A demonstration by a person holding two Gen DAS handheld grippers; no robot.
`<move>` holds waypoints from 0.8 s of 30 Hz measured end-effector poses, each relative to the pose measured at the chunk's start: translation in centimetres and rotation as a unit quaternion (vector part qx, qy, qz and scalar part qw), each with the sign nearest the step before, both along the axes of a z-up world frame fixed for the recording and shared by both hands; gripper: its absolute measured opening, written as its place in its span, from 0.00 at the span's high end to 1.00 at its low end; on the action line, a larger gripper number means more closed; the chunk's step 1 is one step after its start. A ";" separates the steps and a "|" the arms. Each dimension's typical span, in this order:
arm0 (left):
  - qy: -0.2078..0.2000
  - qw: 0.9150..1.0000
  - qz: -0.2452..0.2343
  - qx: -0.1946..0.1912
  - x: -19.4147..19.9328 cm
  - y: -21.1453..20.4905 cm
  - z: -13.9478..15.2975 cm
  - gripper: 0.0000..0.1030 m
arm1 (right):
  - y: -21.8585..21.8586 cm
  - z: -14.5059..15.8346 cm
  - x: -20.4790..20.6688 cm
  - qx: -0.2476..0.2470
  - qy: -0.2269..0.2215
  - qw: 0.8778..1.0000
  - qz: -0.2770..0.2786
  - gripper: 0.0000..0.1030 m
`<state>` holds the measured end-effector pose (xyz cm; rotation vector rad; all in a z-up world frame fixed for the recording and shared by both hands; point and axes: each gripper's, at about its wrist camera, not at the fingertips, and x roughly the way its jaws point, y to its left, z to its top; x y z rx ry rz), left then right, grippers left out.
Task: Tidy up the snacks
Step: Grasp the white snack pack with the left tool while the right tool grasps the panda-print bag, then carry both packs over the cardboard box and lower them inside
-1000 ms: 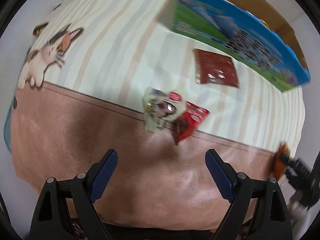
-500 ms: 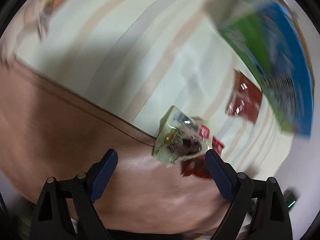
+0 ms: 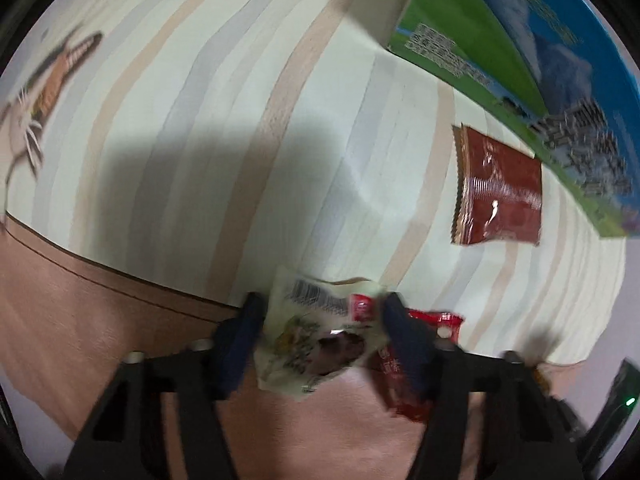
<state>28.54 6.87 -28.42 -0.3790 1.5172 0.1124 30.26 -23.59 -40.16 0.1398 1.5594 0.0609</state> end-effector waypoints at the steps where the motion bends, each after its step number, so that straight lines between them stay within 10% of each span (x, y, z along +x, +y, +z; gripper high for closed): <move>1: -0.005 1.000 -0.005 0.003 -0.3 0.0 0.1 0.50 | 0.3 0.0 -0.1 -0.005 -0.003 1.000 0.002 0.25; 7: 0.001 1.000 -0.018 0.017 -4.0 -0.2 0.2 0.51 | 1.8 0.9 -2.0 0.011 -0.015 1.000 0.007 0.44; 24: 0.025 0.997 -0.068 0.005 -8.7 -1.3 -2.1 0.35 | 4.3 -0.3 -4.8 0.058 0.022 0.998 0.002 0.29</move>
